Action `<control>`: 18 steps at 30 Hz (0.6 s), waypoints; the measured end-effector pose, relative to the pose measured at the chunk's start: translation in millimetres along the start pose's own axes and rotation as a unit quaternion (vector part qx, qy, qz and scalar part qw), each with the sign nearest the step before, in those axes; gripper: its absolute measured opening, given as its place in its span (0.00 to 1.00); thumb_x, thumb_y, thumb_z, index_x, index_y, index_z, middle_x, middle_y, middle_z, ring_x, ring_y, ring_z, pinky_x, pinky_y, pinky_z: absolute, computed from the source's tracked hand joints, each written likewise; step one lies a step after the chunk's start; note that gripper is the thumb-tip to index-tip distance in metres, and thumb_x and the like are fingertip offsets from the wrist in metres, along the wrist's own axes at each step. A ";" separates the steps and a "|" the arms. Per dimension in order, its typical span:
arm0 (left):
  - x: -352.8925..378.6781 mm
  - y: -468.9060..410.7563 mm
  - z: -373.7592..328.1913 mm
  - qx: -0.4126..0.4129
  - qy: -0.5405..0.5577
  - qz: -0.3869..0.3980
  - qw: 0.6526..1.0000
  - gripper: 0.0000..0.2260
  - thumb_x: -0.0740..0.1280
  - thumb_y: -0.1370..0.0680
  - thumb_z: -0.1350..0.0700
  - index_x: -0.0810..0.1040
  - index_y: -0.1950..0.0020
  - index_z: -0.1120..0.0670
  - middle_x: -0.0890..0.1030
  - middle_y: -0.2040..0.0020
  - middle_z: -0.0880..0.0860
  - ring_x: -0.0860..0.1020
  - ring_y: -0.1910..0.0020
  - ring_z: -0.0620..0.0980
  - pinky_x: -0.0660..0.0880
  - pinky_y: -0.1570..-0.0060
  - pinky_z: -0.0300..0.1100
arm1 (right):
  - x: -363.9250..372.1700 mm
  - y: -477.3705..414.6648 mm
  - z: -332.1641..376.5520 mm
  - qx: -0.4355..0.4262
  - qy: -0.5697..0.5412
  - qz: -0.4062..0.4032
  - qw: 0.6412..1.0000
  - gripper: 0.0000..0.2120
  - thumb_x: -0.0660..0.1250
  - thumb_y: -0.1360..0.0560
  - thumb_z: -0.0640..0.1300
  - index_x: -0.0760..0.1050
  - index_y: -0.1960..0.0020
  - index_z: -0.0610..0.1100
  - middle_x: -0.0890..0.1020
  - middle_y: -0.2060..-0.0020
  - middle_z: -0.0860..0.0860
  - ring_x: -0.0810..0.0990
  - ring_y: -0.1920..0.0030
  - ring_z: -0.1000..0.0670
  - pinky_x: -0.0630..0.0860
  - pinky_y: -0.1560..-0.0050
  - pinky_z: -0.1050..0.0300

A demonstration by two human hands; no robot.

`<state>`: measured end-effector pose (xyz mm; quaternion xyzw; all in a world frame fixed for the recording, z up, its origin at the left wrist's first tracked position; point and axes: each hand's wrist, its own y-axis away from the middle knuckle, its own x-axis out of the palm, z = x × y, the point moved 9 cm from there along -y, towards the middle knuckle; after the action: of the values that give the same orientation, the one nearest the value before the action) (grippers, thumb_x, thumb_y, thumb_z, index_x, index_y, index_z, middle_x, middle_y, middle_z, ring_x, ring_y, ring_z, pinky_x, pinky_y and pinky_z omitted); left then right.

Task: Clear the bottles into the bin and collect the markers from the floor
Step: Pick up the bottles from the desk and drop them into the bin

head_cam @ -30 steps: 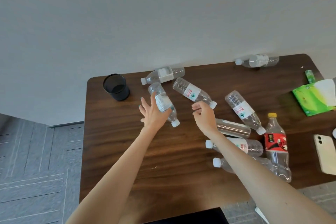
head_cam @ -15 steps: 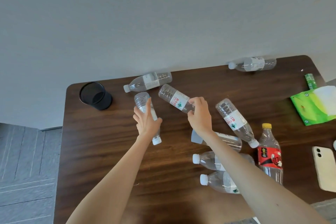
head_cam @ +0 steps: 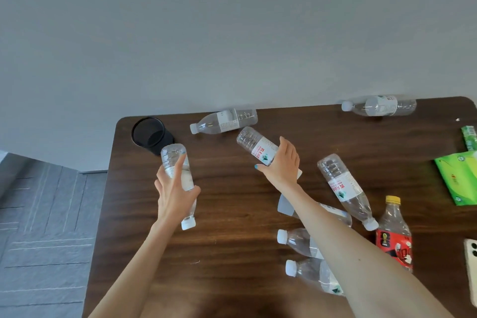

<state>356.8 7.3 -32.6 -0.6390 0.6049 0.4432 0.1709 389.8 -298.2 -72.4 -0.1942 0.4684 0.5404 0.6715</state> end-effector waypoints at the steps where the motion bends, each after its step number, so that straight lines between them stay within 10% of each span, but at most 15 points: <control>1: -8.7 2.6 5.7 -0.007 0.001 -0.009 1.000 0.40 0.70 0.28 0.58 0.52 0.26 0.33 0.54 0.27 0.52 0.59 0.32 0.56 0.69 0.49 0.49 | 3.4 -0.2 0.8 0.001 0.007 0.005 1.000 0.48 0.77 0.34 0.58 0.55 0.25 0.45 0.63 0.26 0.46 0.61 0.26 0.46 0.58 0.26 0.48; 18: -90.9 57.8 117.9 -0.080 0.010 -0.057 0.995 0.40 0.70 0.29 0.57 0.54 0.27 0.32 0.57 0.28 0.55 0.59 0.32 0.59 0.69 0.44 0.57 | 113.6 121.2 100.8 -0.071 0.050 0.131 0.987 0.33 0.74 0.29 0.48 0.60 0.30 0.47 0.70 0.35 0.47 0.70 0.37 0.49 0.72 0.41 0.54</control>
<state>272.3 140.6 -8.7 -0.6888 0.5320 0.4727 0.1383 319.5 -117.9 -89.1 -0.2050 0.4828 0.6457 0.5549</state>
